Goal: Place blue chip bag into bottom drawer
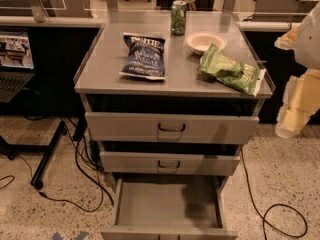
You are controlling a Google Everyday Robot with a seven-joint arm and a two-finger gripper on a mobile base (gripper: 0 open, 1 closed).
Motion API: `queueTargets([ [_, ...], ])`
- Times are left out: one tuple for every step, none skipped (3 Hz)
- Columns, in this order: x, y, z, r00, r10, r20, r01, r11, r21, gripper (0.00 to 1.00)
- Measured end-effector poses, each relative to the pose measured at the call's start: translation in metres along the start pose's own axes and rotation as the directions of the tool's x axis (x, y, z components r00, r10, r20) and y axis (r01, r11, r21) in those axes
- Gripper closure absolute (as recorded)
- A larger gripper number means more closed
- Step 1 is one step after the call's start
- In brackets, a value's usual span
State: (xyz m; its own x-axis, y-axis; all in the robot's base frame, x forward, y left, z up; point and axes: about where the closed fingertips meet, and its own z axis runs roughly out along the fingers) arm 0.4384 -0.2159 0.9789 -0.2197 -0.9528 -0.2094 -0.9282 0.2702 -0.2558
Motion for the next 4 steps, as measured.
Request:
queueTargets([
  [0.000,0.000,0.000,1.000,0.000,0.000,0.000,1.0000,0.000,0.00],
  [-0.005,-0.003,0.003,1.000,0.002,0.018,-0.002,1.0000,0.007,0.00],
  [-0.030,-0.020,0.025,0.997,0.048,0.059,-0.050,0.9986,0.017,0.00],
  [-0.048,-0.038,0.049,0.977,0.170,0.130,-0.168,0.9855,-0.025,0.00],
])
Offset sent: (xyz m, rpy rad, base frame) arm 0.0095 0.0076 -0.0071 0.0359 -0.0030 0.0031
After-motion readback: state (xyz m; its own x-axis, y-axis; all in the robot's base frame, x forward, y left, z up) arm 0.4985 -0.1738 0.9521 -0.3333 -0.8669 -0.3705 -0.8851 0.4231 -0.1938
